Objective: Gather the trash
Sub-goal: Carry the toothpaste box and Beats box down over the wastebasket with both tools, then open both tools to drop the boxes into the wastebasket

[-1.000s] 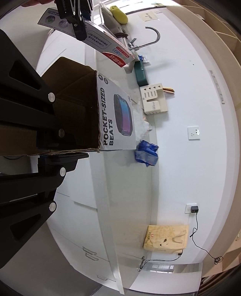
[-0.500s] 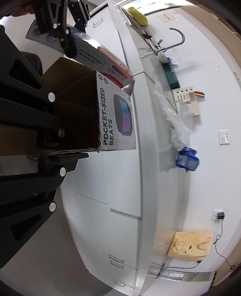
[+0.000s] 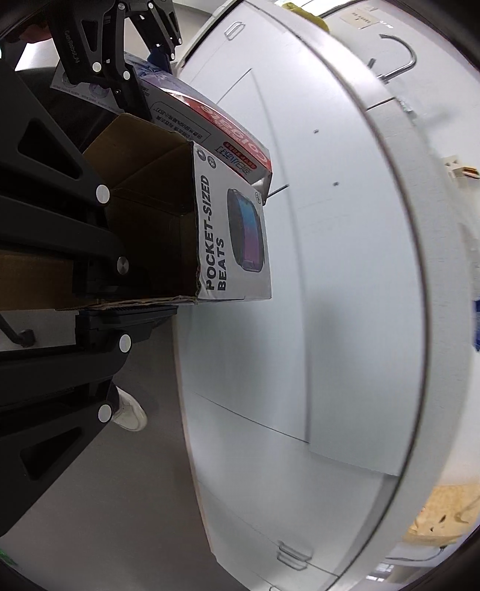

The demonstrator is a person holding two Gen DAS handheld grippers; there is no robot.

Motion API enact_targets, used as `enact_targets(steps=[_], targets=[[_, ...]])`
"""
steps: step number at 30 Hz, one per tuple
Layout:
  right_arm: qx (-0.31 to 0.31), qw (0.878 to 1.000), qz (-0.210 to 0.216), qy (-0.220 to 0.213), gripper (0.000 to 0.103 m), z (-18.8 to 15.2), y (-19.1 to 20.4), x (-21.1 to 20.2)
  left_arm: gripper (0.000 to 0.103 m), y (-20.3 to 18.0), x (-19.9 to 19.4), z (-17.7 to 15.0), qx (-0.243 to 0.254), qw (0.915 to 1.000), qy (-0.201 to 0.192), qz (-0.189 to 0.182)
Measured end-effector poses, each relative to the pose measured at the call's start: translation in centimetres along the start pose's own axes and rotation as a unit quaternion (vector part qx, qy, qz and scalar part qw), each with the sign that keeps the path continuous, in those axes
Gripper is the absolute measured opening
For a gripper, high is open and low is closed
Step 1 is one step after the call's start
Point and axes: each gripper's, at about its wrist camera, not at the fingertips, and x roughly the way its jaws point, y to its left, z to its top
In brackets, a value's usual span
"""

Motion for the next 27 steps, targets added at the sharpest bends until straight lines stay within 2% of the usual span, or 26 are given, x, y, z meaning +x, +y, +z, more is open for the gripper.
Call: enact_targets(steps=[11, 14, 20, 27], targets=[[-0.013, 0.995, -0.006, 0.096, 0.008, -1.9, -0.3, 13.5, 0.048, 1.4, 13.8, 0.1, 0.007, 0.9951, 0.097, -0.017], [0.006, 0.991, 0.003, 0.134, 0.008, -2.5, -0.9, 17.4, 0.048, 1.8, 17.6, 0.2, 0.005, 0.9911, 0.131, -0.021], [0.041, 0.978, -0.009, 0.204, 0.008, -4.5, -2.7, 25.1, 0.048, 2.7, 24.5, -0.1, 0.002, 0.9829, 0.183, -0.019], [0.032, 0.97, -0.017, 0.239, 0.008, -6.5, -1.9, 29.6, 0.048, 3.5, 29.5, -0.2, -0.007, 0.9735, 0.228, -0.022]])
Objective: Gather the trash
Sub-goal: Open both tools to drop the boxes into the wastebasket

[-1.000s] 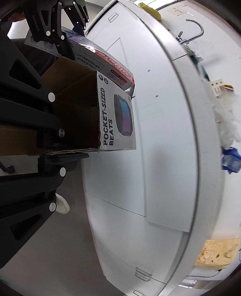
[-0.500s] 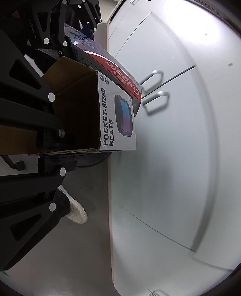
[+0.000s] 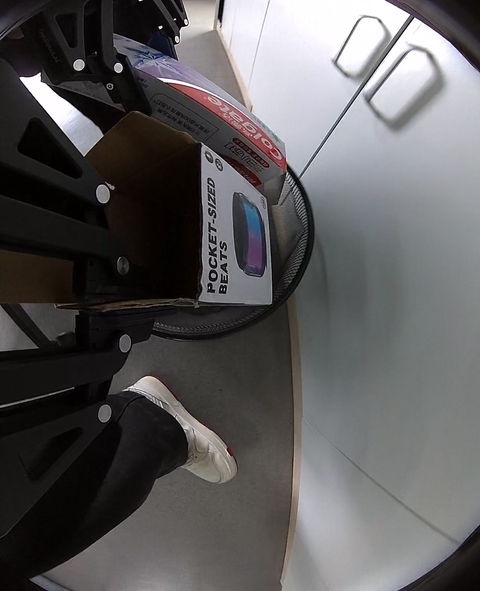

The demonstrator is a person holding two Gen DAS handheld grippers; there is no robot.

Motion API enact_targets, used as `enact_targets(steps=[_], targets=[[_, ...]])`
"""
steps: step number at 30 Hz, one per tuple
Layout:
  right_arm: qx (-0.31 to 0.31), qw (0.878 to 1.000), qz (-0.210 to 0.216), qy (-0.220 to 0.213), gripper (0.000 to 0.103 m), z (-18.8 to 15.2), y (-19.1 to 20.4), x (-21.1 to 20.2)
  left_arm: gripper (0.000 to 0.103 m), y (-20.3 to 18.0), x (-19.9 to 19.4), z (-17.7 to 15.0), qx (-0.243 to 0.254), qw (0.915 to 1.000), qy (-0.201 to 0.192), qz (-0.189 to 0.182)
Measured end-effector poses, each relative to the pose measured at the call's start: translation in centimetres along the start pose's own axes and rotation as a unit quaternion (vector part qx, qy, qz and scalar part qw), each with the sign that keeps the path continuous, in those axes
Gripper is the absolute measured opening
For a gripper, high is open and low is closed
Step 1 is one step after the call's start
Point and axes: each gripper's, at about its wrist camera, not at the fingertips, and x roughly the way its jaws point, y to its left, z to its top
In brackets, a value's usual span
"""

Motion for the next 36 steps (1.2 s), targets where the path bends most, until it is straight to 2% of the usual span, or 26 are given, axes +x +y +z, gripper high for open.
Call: enact_targets(steps=[3, 5, 7, 8, 9, 10, 11, 14, 17, 23, 30, 36], targets=[[-0.009, 1.0, -0.006, 0.001, 0.018, -0.1, 0.3, -0.2, 0.048, 0.4, 0.8, 0.5, 0.001, 1.0, 0.007, 0.005], [-0.012, 1.0, -0.014, -0.008, 0.052, 0.0, 0.2, -0.3, 0.048, 0.6, 1.5, 0.7, 0.006, 0.9999, 0.01, 0.012], [-0.018, 0.999, -0.031, -0.022, 0.058, 0.2, 0.1, -0.8, 0.05, 0.1, 2.0, 0.9, 0.008, 0.9997, 0.008, 0.024], [-0.02, 0.999, -0.04, -0.028, 0.064, 0.2, 0.2, -1.3, 0.056, 0.2, 2.0, 1.0, 0.009, 0.9994, 0.004, 0.033], [-0.02, 0.998, -0.047, -0.034, 0.071, 0.2, 0.1, -2.0, 0.068, 0.3, 1.8, 1.1, 0.009, 0.999, -0.003, 0.043], [-0.017, 0.998, -0.053, -0.042, 0.088, 0.2, 0.0, -2.4, 0.075, 0.1, 1.6, 0.8, 0.008, 0.9987, -0.012, 0.049], [-0.015, 0.997, -0.062, -0.052, 0.095, 0.3, -0.3, -2.8, 0.08, 0.0, 1.4, 0.5, 0.007, 0.9984, -0.021, 0.052], [-0.023, 0.994, -0.079, -0.071, 0.095, 0.2, -0.1, -3.7, 0.082, 0.0, 0.9, 0.6, 0.01, 0.9976, -0.032, 0.06], [-0.026, 0.991, -0.086, -0.096, 0.097, 0.1, -0.1, -5.2, 0.089, -0.1, 0.4, 0.7, 0.011, 0.9961, -0.049, 0.072], [-0.021, 0.989, -0.08, -0.12, 0.1, -0.4, -0.1, -8.1, 0.099, -0.1, -1.1, 0.5, 0.004, 0.994, -0.075, 0.08], [-0.027, 0.986, -0.081, -0.144, 0.1, -1.2, 0.9, -11.2, 0.099, 0.3, -3.8, -0.8, -0.022, 0.9903, -0.109, 0.083], [-0.029, 0.978, -0.067, -0.193, 0.1, -2.9, 1.8, -17.1, 0.099, 0.2, -8.7, -3.4, -0.05, 0.9821, -0.167, 0.072]])
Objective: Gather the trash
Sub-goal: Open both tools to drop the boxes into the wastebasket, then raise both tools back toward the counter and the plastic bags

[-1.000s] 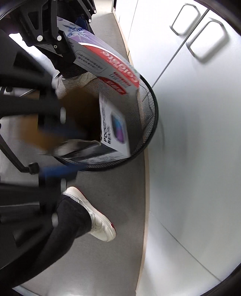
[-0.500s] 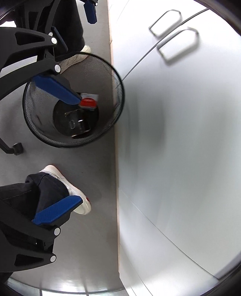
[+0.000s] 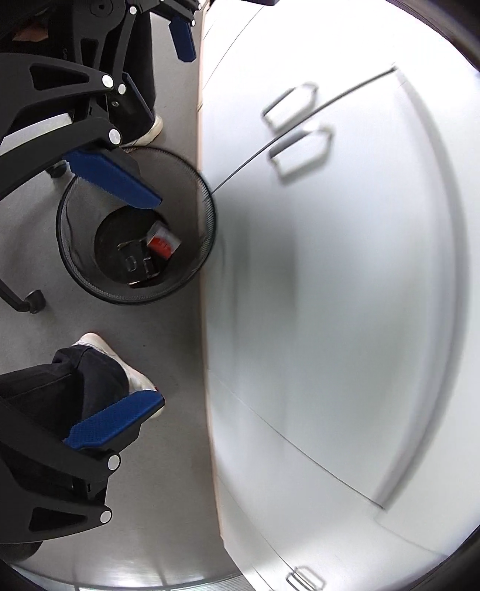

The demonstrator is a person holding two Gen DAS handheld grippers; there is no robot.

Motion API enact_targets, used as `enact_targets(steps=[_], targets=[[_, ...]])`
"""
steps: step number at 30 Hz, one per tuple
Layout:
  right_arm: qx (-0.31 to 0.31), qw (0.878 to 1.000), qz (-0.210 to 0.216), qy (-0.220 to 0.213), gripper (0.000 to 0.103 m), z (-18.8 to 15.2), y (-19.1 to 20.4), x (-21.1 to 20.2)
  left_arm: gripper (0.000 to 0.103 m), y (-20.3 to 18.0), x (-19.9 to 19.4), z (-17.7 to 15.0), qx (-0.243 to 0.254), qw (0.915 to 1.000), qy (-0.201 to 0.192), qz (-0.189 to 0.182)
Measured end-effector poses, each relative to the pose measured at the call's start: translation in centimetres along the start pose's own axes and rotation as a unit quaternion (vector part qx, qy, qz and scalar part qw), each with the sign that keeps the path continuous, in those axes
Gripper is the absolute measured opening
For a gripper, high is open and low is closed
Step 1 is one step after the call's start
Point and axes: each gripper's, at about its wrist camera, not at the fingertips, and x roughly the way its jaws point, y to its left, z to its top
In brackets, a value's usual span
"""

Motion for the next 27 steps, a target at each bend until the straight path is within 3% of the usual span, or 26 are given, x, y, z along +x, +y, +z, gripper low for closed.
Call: enact_targets(steps=[5, 10, 20, 27], targets=[[-0.008, 0.998, 0.005, -0.063, 0.1, 1.1, 0.5, -6.9, 0.099, 0.4, -6.5, -0.4, -0.022, 0.9976, -0.066, -0.004], [-0.012, 0.991, 0.005, -0.131, 0.1, 2.4, 0.8, -14.2, 0.099, 0.8, -14.3, -0.7, -0.03, 0.9899, -0.139, -0.005], [0.001, 0.973, 0.016, -0.228, 0.1, 6.4, 0.0, -27.0, 0.099, 0.3, -28.6, 0.1, -0.017, 0.9615, -0.274, 0.012], [-0.001, 0.96, 0.037, -0.277, 0.1, 10.8, -1.5, -32.6, 0.099, 0.3, -35.7, 3.4, -0.01, 0.9426, -0.333, 0.017]])
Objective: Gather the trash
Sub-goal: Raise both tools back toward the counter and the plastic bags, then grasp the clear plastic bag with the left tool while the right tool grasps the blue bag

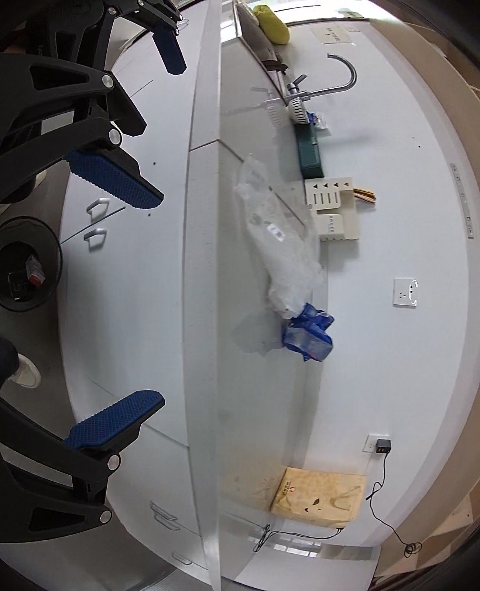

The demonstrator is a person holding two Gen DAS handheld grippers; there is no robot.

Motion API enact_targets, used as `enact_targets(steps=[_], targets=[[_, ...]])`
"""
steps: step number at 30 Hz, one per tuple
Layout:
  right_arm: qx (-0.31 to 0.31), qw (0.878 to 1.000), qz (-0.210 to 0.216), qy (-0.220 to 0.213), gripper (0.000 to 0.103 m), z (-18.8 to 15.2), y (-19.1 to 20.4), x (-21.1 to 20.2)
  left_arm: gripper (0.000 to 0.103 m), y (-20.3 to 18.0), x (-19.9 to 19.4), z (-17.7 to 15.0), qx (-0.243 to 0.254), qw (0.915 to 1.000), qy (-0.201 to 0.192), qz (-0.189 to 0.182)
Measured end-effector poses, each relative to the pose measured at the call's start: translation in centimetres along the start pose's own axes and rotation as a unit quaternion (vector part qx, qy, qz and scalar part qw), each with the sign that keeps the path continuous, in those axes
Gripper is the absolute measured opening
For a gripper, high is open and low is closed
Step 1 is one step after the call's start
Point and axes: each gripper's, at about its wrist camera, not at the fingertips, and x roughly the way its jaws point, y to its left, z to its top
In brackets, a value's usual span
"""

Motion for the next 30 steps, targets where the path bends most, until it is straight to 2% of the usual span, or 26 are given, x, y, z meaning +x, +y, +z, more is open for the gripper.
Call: enact_targets(steps=[4, 8, 16, 19, 22, 26, 30], targets=[[0.003, 1.0, 0.008, -0.012, 0.1, 3.4, -0.9, 1.3, 0.099, 0.1, 0.3, 3.4, -0.001, 0.9999, -0.016, 0.001], [0.013, 1.0, 0.013, -0.015, 0.1, 6.1, -2.8, 4.2, 0.099, 0.3, 2.4, 6.4, 0.006, 0.9998, -0.018, 0.007], [0.068, 0.996, 0.062, 0.019, 0.1, 10.4, -7.4, 11.1, 0.099, 0.0, 7.5, 10.0, 0.022, 0.9997, -0.003, 0.008], [0.075, 0.995, 0.064, 0.026, 0.1, 12.3, -8.9, 13.4, 0.099, 0.0, 8.9, 11.3, 0.02, 0.9997, 0.002, -0.013], [0.077, 0.995, 0.061, 0.034, 0.1, 14.2, -10.5, 16.2, 0.099, 0.9, 10.4, 13.3, -0.008, 0.9988, 0.013, -0.047], [0.097, 0.991, 0.077, 0.057, 0.1, 16.7, -12.4, 20.6, 0.099, 1.7, 12.6, 15.7, -0.032, 0.9945, 0.036, -0.093], [0.105, 0.988, 0.087, 0.07, 0.1, 18.2, -13.1, 24.9, 0.099, 1.7, 15.1, 16.6, -0.043, 0.9938, 0.057, -0.085]])
